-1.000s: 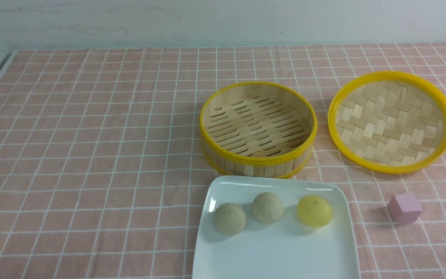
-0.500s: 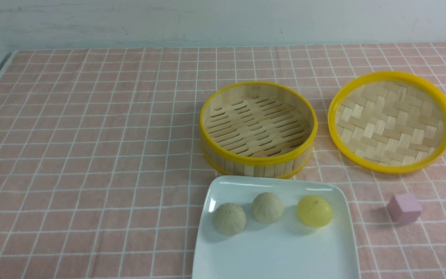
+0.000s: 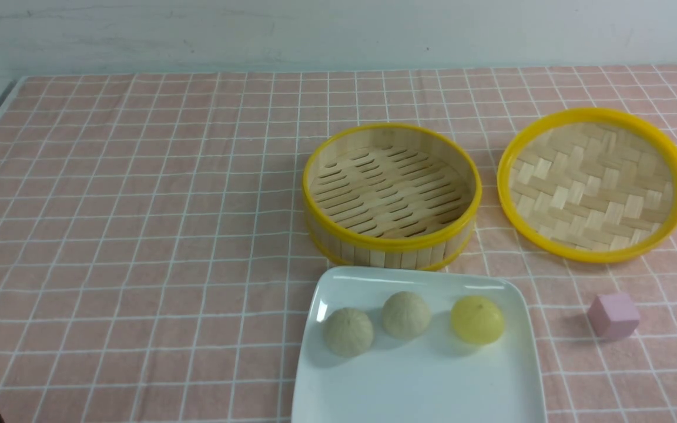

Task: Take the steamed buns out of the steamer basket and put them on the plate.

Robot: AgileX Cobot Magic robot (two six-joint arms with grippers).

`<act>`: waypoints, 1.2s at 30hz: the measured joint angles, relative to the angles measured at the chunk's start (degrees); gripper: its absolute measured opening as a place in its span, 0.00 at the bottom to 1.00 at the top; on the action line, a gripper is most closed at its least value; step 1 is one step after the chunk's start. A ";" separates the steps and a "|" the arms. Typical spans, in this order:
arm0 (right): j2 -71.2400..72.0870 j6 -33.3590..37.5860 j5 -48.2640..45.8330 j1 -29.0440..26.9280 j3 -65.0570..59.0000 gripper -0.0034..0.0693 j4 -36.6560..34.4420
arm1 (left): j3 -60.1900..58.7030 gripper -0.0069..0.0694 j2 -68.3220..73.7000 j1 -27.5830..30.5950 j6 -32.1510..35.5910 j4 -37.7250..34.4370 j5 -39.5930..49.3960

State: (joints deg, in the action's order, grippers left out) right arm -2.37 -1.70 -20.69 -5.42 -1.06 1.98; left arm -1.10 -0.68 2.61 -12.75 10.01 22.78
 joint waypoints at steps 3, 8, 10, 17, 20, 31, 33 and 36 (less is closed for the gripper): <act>0.00 0.00 0.00 0.00 0.00 0.38 0.00 | 0.00 0.64 0.00 0.00 0.00 0.00 0.00; 0.00 0.00 0.00 0.00 0.00 0.38 0.00 | 0.00 0.64 0.00 -0.60 0.00 0.00 0.00; 0.00 0.00 0.00 0.00 0.00 0.38 0.00 | 0.00 0.64 0.00 -1.67 0.00 0.00 0.00; 0.00 0.00 0.00 0.00 0.00 0.38 0.00 | 0.00 0.64 0.00 -2.82 0.00 0.00 0.00; 0.00 0.00 0.00 0.00 0.00 0.38 0.00 | 0.00 0.64 0.00 -2.82 0.00 0.00 0.00; 0.00 0.00 0.00 0.00 0.00 0.38 0.05 | 0.00 0.64 0.00 -2.82 0.00 0.00 0.00; 0.00 0.00 0.00 0.00 0.00 0.38 0.05 | 0.00 0.64 0.00 -2.82 0.00 0.00 0.00; 0.00 0.00 0.00 0.00 0.00 0.38 0.05 | 0.00 0.64 0.00 -2.82 0.00 0.00 0.00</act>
State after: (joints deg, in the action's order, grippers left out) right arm -2.37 -1.70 -20.69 -5.42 -1.06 2.03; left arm -1.10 -0.68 -0.21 -12.75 10.01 22.78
